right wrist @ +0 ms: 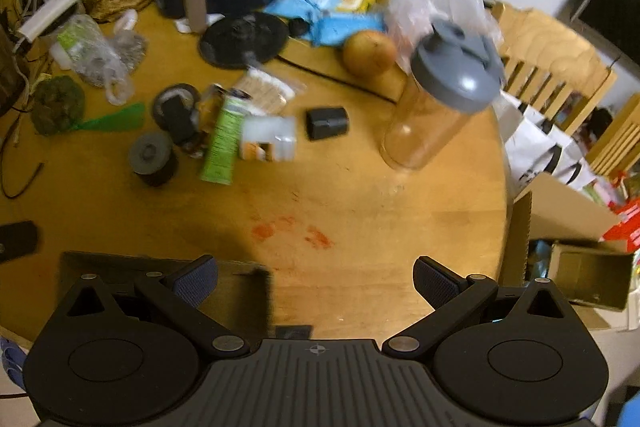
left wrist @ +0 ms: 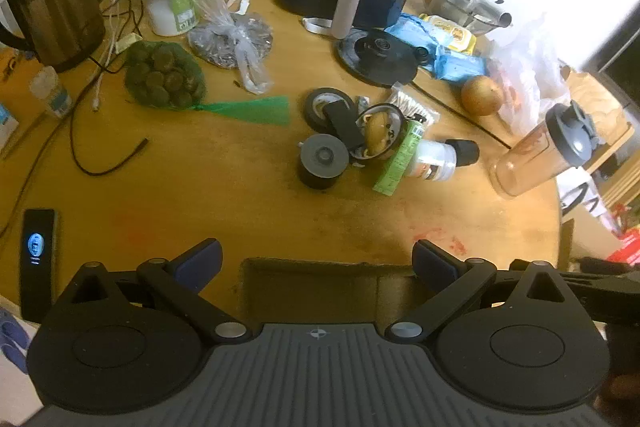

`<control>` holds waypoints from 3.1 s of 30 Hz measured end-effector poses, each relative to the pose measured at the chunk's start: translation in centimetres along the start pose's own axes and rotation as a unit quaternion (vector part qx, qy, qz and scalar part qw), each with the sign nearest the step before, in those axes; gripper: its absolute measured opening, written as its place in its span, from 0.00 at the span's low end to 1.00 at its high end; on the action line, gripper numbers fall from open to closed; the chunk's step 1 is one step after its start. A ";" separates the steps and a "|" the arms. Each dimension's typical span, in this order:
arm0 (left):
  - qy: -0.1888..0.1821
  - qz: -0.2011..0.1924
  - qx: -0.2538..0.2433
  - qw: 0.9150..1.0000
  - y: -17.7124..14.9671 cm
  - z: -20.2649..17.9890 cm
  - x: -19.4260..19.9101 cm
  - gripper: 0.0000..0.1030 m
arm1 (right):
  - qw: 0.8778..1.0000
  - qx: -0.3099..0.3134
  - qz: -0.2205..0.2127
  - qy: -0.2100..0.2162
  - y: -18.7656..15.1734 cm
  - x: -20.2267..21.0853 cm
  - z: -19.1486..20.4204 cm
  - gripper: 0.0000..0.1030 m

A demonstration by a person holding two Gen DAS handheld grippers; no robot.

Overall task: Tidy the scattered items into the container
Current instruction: 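Move the right gripper toward the white jar with orange label, then close the right gripper around the white jar, then lift the white jar with the right gripper while the left gripper grasps the grey-capped black roll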

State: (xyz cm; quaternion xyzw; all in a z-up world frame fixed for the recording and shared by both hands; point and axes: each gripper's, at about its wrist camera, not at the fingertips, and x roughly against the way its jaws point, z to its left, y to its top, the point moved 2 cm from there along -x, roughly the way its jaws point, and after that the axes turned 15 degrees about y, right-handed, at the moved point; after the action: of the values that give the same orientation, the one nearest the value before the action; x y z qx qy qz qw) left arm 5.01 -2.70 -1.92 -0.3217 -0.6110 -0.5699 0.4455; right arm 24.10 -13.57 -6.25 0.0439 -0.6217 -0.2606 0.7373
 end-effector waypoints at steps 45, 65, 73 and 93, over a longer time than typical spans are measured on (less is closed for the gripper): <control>0.055 0.012 0.140 0.989 -2.0 2.1 -2.5 1.00 | 0.988 0.094 -0.087 0.083 6.3 -15.9 -0.5 0.88; 0.116 0.008 0.192 0.974 -2.1 2.7 -2.4 1.00 | 0.990 0.077 -0.091 0.069 7.9 -18.1 -0.2 0.62; 0.132 -0.024 0.182 0.974 -0.6 1.9 -2.5 1.00 | 0.987 0.078 -0.099 0.095 7.1 -15.8 -1.0 0.62; 0.174 -0.064 0.103 0.977 4.2 2.1 -7.3 1.00 | 0.980 -0.004 -0.130 0.148 3.3 -7.2 -4.7 0.62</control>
State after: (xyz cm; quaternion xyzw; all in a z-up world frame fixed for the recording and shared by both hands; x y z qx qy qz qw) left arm 11.28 0.78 -6.71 -0.1305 -0.5987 -0.5786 0.5383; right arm 28.98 -8.83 -12.44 0.1597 -0.4941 -0.3471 0.7810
